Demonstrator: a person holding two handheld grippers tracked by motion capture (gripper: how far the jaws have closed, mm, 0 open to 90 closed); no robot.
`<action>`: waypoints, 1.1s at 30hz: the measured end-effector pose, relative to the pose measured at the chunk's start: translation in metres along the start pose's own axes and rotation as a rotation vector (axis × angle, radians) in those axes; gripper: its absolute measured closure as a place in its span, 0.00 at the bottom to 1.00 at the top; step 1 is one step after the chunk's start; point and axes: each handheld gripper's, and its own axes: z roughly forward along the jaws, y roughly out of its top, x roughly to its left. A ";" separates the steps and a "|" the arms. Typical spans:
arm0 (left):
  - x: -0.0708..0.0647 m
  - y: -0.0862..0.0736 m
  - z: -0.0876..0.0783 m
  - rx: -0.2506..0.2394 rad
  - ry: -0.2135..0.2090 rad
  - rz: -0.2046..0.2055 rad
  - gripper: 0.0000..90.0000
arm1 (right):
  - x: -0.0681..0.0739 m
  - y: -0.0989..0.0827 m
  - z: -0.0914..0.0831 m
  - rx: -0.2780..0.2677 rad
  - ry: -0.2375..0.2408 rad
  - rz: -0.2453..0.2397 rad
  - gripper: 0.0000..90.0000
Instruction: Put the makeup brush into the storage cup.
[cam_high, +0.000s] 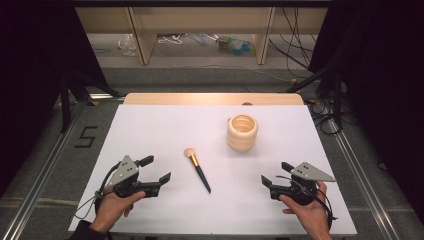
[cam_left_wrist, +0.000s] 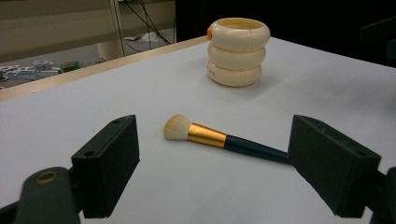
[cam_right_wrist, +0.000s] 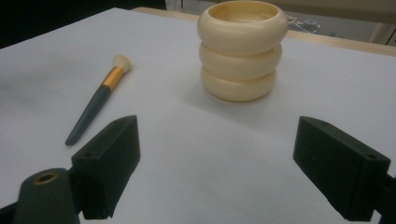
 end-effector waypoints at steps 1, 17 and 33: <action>0.000 0.000 0.000 0.000 -0.001 0.003 0.18 | 0.000 0.000 0.000 0.006 -0.004 -0.002 0.17; 0.000 -0.001 0.001 0.004 -0.005 0.002 0.19 | 0.004 0.009 0.010 0.039 0.009 -0.057 0.17; 0.001 -0.001 0.001 0.009 0.002 0.000 0.19 | 0.011 0.041 0.037 0.190 0.064 -0.123 0.19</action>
